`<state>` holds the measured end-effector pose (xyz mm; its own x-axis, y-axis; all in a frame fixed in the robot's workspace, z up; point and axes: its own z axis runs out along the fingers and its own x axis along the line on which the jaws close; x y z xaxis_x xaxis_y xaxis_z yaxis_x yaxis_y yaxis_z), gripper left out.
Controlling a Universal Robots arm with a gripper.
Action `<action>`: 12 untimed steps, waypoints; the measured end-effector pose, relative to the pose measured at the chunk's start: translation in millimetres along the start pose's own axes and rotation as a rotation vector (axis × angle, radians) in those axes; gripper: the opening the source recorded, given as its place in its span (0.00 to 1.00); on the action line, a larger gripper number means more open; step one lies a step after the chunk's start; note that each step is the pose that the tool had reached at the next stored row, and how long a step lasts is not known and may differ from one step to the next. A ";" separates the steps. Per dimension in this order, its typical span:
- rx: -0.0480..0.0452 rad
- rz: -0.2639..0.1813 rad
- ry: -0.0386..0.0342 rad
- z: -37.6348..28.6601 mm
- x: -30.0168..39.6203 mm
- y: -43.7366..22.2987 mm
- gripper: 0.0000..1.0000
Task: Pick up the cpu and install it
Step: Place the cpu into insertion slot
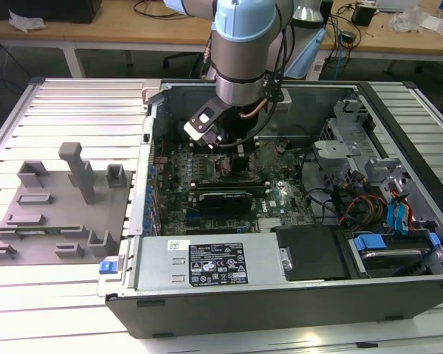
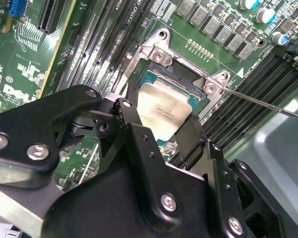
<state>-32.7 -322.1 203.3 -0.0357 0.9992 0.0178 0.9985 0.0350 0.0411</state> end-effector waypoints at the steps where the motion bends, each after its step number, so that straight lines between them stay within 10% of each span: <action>1: 0.0001 0.000 -0.0001 1.4 1.1 -0.4 0.54; 12: -0.0003 0.026 -0.0013 3.9 3.8 -2.7 0.54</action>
<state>-35.4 -318.3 199.3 -0.0094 0.9998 0.0175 0.9991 0.0087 0.0410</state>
